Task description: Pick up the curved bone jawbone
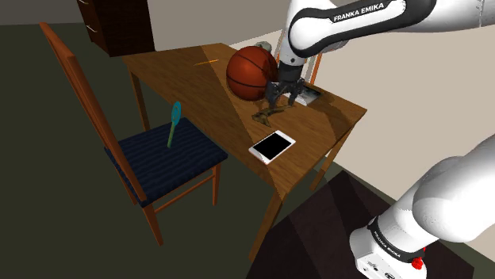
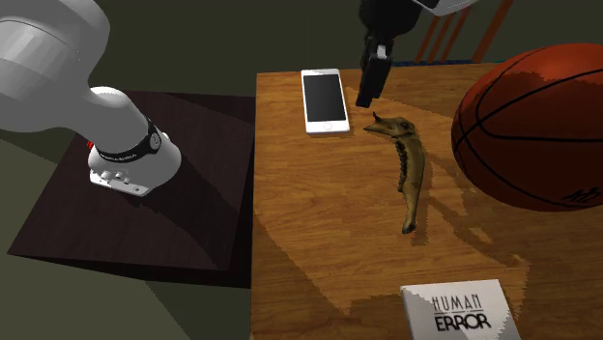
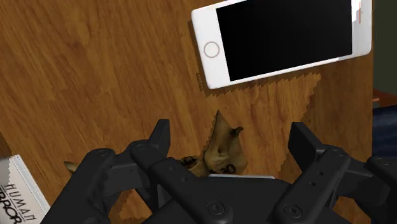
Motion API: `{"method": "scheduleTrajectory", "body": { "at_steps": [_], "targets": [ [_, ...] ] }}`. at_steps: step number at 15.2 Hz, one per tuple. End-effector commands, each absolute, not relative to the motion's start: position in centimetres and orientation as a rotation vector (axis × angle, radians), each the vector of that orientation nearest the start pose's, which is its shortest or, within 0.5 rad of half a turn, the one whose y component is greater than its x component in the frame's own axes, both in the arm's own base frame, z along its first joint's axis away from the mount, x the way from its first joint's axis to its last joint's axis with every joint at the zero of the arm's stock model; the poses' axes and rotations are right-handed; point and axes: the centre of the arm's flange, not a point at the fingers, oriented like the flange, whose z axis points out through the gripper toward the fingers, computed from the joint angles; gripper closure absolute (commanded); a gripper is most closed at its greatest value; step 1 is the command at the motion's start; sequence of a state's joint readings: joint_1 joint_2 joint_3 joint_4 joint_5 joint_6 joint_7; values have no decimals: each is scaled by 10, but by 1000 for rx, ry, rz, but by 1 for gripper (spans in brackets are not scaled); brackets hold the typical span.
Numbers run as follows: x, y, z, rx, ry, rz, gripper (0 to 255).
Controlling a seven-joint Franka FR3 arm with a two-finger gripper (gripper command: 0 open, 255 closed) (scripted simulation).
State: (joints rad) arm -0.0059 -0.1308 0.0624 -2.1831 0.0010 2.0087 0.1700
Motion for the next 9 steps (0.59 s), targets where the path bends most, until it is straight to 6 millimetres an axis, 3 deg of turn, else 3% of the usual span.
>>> {"method": "scheduleTrajectory", "body": {
  "at_steps": [1,6,9],
  "targets": [
    [524,30,423,-3157,209,77,0],
    [575,33,377,-3181,279,104,0],
    [575,33,366,-3181,280,104,0]
  ]
}}
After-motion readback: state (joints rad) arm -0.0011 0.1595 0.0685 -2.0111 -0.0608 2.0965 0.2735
